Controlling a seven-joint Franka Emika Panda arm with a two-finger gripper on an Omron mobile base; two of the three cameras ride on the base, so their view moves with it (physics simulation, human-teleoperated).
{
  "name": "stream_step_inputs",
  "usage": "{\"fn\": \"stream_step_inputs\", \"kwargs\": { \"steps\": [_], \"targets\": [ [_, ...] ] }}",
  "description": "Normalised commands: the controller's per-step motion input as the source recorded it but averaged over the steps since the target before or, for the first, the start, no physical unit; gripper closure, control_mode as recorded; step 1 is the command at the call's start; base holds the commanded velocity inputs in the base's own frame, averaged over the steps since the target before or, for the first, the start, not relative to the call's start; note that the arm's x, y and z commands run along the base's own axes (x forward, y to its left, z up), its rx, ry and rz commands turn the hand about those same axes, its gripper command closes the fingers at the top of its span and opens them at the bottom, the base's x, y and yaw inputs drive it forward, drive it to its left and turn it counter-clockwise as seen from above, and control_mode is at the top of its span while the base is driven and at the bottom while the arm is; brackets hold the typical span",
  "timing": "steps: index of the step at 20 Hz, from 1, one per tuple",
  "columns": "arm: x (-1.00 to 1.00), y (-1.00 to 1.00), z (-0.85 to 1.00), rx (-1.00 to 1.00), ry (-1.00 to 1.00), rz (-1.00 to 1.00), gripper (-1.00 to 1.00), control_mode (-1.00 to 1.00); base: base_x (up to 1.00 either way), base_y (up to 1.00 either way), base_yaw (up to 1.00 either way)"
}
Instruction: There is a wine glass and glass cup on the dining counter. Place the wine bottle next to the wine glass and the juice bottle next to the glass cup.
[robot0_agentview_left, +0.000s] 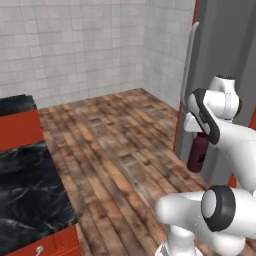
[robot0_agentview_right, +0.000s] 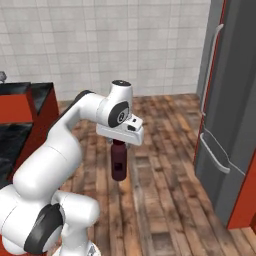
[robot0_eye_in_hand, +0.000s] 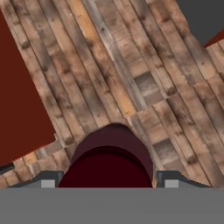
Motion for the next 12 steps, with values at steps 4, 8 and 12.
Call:
{"fn": "stream_step_inputs", "kwargs": {
  "steps": [4, 8, 12],
  "targets": [
    [0.0, 0.0, 0.0, 0.0, 0.0, 0.0, 1.0, 1.0, 0.77, -0.31, 0.13],
    [0.0, 0.0, 0.0, 0.0, 0.0, 0.0, 1.0, 1.0, 0.83, -0.26, 0.12],
    [0.0, 0.0, 0.0, 0.0, 0.0, 0.0, 1.0, 1.0, 0.92, -0.18, 0.14]
  ]
}}
